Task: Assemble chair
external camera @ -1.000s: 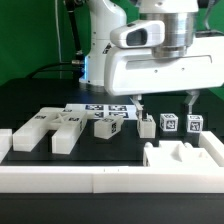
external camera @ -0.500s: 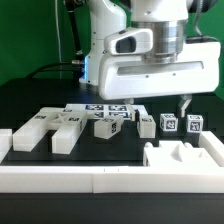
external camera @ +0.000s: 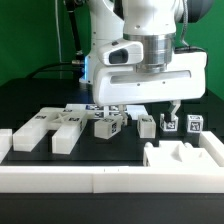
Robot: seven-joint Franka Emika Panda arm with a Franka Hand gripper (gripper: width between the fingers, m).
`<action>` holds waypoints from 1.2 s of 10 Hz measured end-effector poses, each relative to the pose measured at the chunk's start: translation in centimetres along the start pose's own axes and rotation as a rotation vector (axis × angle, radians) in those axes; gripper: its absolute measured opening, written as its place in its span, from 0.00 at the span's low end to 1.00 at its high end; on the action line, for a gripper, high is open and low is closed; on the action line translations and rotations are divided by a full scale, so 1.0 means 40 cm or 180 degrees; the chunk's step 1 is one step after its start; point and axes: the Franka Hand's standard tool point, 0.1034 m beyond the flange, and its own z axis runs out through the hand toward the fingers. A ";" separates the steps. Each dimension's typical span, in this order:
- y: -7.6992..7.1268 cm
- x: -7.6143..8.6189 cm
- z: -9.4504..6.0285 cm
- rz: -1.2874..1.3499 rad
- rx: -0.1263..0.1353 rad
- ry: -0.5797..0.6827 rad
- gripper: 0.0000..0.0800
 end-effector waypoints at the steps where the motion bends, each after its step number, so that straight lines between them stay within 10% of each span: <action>1: -0.004 -0.018 0.006 0.0031 0.0031 -0.0250 0.81; 12: -0.017 -0.067 0.041 0.0213 0.0205 -0.2598 0.81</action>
Offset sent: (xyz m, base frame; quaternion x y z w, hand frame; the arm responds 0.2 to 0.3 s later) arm -0.0064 -0.0088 -0.0008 -0.0424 -0.2074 0.0391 0.9766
